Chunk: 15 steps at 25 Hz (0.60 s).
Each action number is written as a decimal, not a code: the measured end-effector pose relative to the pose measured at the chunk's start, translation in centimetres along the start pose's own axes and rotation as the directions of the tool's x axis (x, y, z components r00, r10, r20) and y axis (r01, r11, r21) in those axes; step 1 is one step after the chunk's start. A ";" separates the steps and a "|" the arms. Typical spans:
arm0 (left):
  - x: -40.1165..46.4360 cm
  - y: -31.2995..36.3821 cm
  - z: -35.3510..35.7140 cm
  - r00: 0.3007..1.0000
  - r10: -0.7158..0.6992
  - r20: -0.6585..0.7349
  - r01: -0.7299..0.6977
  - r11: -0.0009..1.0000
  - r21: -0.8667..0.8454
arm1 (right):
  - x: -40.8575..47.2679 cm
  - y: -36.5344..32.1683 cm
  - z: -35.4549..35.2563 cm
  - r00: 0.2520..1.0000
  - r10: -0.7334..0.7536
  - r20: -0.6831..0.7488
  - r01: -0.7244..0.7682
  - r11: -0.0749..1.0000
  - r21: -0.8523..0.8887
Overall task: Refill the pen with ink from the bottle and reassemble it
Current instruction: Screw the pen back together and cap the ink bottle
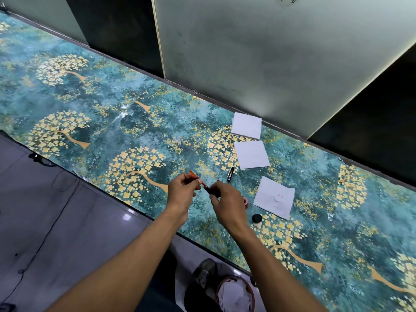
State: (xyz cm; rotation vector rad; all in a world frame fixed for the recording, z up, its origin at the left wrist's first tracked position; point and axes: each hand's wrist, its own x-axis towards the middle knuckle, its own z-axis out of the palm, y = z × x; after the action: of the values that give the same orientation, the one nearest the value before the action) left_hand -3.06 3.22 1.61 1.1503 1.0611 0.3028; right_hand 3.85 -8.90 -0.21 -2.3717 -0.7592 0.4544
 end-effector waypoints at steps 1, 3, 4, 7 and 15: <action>0.0 0.0 0.1 1.000 0.005 -0.005 -0.005 1.000 0.002 | -0.1 0.0 -0.1 1.000 0.000 -0.007 0.000 1.000 0.011; -0.2 -0.1 0.3 1.000 0.012 -0.004 -0.012 1.000 0.017 | -0.3 0.0 -0.2 1.000 -0.003 -0.017 0.003 1.000 0.021; -0.3 -0.2 0.3 1.000 0.018 0.001 -0.018 1.000 0.024 | -0.4 -0.1 -0.2 1.000 -0.004 -0.021 0.005 1.000 0.027; -0.6 -0.4 0.4 0.999 0.035 0.042 -0.038 0.998 0.059 | -0.6 -0.3 -0.4 0.999 0.000 -0.032 0.001 0.999 0.048; -1.1 -0.9 0.1 0.977 0.071 0.202 -0.089 0.993 0.083 | -0.8 -0.5 -1.2 0.998 0.036 -0.054 -0.024 0.978 0.205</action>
State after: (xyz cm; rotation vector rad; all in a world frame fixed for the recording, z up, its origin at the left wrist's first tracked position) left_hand -3.82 1.99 1.46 1.2800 0.8611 0.1994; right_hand 3.58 -9.65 1.10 -2.1969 -0.6199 0.4527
